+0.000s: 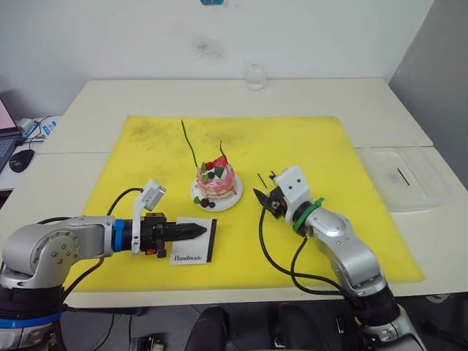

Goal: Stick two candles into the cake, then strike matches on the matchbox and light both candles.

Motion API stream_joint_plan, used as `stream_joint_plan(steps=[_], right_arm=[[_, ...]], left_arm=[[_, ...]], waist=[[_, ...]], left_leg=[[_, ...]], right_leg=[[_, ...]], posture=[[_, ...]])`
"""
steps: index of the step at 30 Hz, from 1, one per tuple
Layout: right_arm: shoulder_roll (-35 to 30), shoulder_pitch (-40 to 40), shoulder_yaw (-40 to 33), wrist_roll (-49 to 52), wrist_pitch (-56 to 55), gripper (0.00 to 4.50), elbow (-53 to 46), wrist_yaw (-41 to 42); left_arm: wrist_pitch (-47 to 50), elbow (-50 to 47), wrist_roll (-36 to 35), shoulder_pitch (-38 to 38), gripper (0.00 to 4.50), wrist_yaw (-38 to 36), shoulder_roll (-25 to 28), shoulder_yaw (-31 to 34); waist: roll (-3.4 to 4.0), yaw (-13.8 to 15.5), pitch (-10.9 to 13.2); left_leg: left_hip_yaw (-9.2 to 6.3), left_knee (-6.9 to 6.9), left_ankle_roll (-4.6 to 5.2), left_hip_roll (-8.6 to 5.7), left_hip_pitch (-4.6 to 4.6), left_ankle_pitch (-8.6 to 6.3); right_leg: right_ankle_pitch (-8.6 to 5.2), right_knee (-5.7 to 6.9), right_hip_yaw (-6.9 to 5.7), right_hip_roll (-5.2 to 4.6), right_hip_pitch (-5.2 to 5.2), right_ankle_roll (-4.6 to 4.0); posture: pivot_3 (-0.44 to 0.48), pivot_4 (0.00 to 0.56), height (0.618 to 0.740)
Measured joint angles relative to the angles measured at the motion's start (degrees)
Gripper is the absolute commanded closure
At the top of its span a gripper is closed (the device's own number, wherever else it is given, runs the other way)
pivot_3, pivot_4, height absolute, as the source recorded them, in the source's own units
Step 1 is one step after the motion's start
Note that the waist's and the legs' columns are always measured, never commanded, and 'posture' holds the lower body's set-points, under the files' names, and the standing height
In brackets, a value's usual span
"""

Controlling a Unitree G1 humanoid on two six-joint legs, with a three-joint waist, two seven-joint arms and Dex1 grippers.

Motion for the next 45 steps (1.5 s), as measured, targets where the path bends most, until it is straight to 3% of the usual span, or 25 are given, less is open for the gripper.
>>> stream_joint_plan(steps=[10, 25, 34, 45], right_arm=[[4.77, -6.20, -1.51, -2.04, -3.54, 1.71, 14.06, -3.84], [7.87, -8.94, -2.38, -2.86, -5.85, 1.71, 21.40, -4.43], [10.83, -11.25, -5.08, -2.44, -3.08, 4.47, 24.16, -6.33], [12.08, -10.22, -5.84, -1.24, 1.14, 4.47, 19.53, -5.90]], left_arm=[[-1.44, 0.26, 1.01, -0.03, 4.50, -0.92, 0.02, -0.16], [-1.90, 0.26, 1.23, -0.21, 4.50, -0.59, -0.40, -0.27], [-1.53, 0.23, 1.12, -0.24, 4.50, 0.67, -1.13, -0.28], [-0.53, 0.00, 0.33, -0.25, 4.50, 2.17, -2.32, -0.24]], waist=[[0.00, -0.66, 0.00], [0.00, -0.92, 0.00], [-0.01, -0.93, -0.01], [-0.01, -0.92, -0.01]], left_leg=[[0.01, -0.01, 0.01, 0.01, 0.00, 0.00], [0.01, -0.01, 0.02, 0.05, 0.06, 0.00], [0.00, 0.00, 0.02, 0.04, 0.08, 0.01], [-0.01, 0.00, 0.02, 0.04, 0.05, 0.01]], right_leg=[[0.08, 0.04, 0.01, 0.03, 0.00, -0.14], [0.10, 0.11, 0.02, 0.08, 0.00, -0.16], [0.12, 0.12, 0.02, 0.08, 0.03, -0.19], [0.14, 0.11, 0.01, 0.08, 0.02, -0.22]], posture=[[0.000, 0.150, 0.740], [0.000, 0.150, 0.740], [0.000, 0.150, 0.740], [0.000, 0.150, 0.740]])
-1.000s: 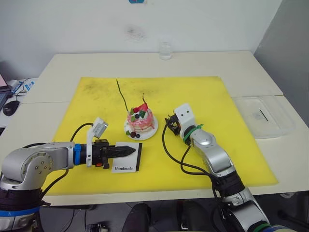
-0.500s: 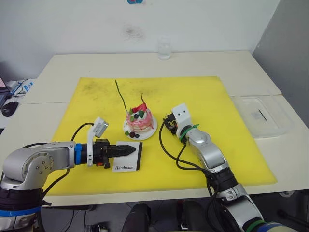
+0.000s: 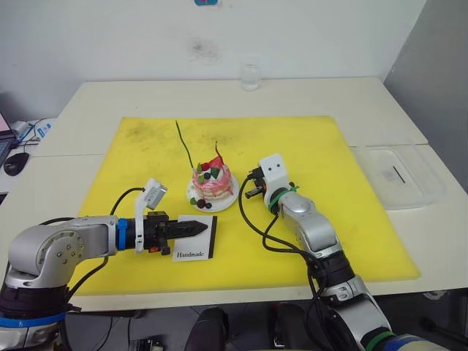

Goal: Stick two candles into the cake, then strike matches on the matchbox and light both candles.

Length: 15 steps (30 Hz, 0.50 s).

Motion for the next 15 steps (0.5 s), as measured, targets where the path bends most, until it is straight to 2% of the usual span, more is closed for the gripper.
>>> stream_joint_plan(steps=[3, 6, 15], right_arm=[[-0.52, 0.80, 0.08, 0.99, 2.35, 4.47, -4.83, 1.47], [-3.86, 1.95, 0.63, 2.45, 4.95, 4.47, -10.97, 4.66], [-24.46, 12.60, 0.71, 11.47, 9.23, 4.47, -33.55, 21.91]], left_arm=[[0.95, 0.02, -0.80, -0.48, 4.50, 1.05, -1.29, 0.14], [1.93, 0.02, -2.36, -1.62, 4.50, 2.17, -2.16, 0.55], [3.90, -0.38, -5.54, -4.72, 4.50, 5.99, -6.59, 0.07]], waist=[[0.00, 0.03, 0.00], [0.00, 0.12, 0.00], [-0.01, 0.20, 0.00]], left_leg=[[-0.01, 0.00, 0.00, 0.00, -0.02, 0.00], [-0.04, 0.00, 0.00, -0.01, -0.03, 0.00], [-0.06, 0.01, 0.01, -0.02, -0.03, 0.00]], right_leg=[[-0.01, 0.00, -0.01, 0.00, 0.00, 0.01], [-0.02, -0.01, -0.03, 0.00, 0.00, 0.04], [-0.13, -0.02, -0.06, 0.00, 0.02, 0.23]], posture=[[0.000, 0.150, 0.740], [0.000, 0.150, 0.740], [0.000, 0.150, 0.740]])
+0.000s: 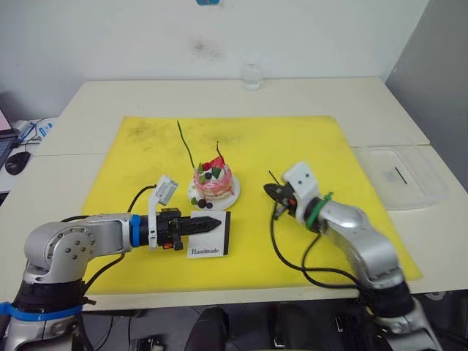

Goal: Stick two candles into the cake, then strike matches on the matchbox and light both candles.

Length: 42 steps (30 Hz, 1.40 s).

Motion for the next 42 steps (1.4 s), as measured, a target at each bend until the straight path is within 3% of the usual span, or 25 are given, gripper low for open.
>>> stream_joint_plan(steps=[8, 17, 42], right_arm=[[-11.48, 0.27, -0.20, 8.17, 2.62, 4.47, -11.30, 9.37], [-13.19, -7.03, 5.38, 8.01, 3.51, 4.47, -8.54, 10.40], [-12.28, -9.89, 8.26, 7.21, 4.43, 4.47, -7.14, 10.00]], left_arm=[[-0.16, 0.18, -0.06, -4.78, 4.50, 2.65, -4.10, -3.15], [-0.27, 0.77, 0.11, -6.71, 4.50, 2.65, -4.83, -4.63], [-0.73, 0.75, 0.86, -6.31, 4.50, 2.02, -4.76, -5.35]], waist=[[-0.01, -0.22, 0.00], [-0.02, -0.03, 0.00], [-0.02, -0.02, 0.00]], left_leg=[[0.00, 0.06, 0.00, 0.01, 0.05, 0.01], [-0.01, 0.16, 0.00, -0.01, -0.04, 0.01], [-0.03, 0.31, 0.00, -0.01, -0.04, 0.01]], right_leg=[[0.00, 0.03, 0.00, 0.04, 0.05, 0.01], [0.01, -0.01, 0.02, 0.02, 0.05, 0.02], [0.04, 0.04, 0.00, 0.02, 0.08, 0.06]], posture=[[0.000, 0.150, 0.740], [0.000, 0.150, 0.740], [0.000, 0.150, 0.740]])
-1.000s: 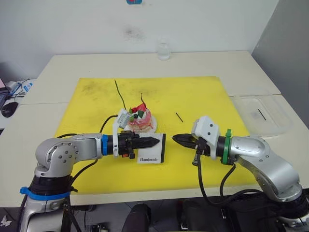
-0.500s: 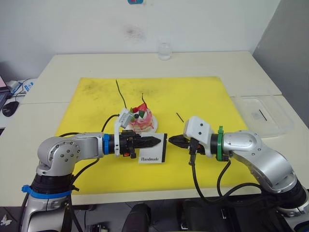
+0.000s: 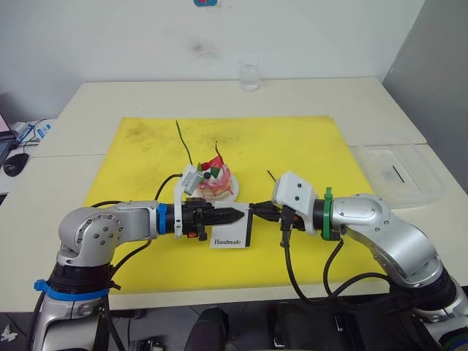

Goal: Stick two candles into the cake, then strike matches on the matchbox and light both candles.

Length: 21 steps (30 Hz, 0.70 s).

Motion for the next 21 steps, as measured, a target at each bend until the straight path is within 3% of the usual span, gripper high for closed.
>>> stream_joint_plan(steps=[14, 21], right_arm=[[-1.97, 2.35, -4.90, 4.98, 2.86, 4.47, -3.17, -0.17], [0.49, -3.82, -4.87, 4.46, 2.83, 4.47, -1.06, -2.73]], left_arm=[[-1.55, 1.90, 3.00, 0.33, 4.50, -1.83, 1.97, -0.12], [-2.43, 1.38, 3.87, 7.19, 4.50, -5.13, 8.79, 1.24]], waist=[[0.00, -0.04, 0.00], [0.00, -0.15, 0.00]], left_leg=[[0.02, 0.00, 0.00, 0.00, 0.00, 0.00], [0.00, -0.02, 0.00, 0.03, 0.01, 0.00]], right_leg=[[0.00, 0.00, 0.01, 0.00, 0.00, 0.00], [0.00, 0.02, 0.00, 0.01, -0.04, -0.01]], posture=[[0.000, 0.150, 0.740], [0.000, 0.150, 0.740]])
